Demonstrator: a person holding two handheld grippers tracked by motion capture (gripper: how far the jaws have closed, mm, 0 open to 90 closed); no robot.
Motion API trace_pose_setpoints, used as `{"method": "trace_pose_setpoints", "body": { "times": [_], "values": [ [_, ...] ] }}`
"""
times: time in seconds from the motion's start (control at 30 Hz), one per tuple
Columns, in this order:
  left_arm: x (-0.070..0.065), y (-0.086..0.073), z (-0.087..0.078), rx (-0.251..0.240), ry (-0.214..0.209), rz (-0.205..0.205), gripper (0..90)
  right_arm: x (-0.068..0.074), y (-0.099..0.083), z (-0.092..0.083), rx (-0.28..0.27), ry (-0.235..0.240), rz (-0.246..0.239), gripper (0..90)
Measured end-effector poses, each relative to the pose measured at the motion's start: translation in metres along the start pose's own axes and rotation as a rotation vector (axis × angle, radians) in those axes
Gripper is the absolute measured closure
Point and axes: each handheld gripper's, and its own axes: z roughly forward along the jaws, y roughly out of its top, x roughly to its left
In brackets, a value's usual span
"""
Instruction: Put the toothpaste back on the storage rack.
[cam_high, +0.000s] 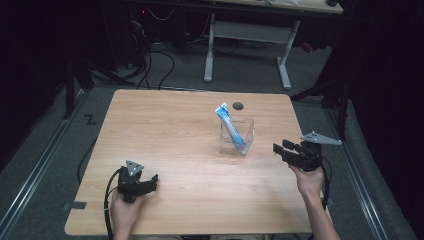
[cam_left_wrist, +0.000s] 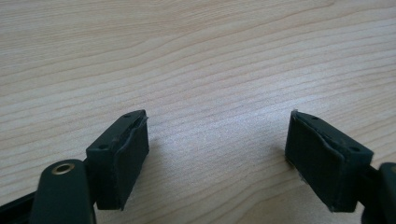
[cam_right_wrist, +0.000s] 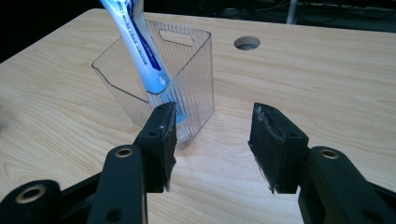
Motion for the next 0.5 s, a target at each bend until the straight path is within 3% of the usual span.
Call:
{"method": "trace_pose_setpoints", "body": {
  "times": [0.5],
  "values": [
    [0.000,0.000,0.000,0.000,0.000,0.000,21.8,-0.001,-0.014,0.012,0.023,-0.001,0.018,51.3]
  ]
}}
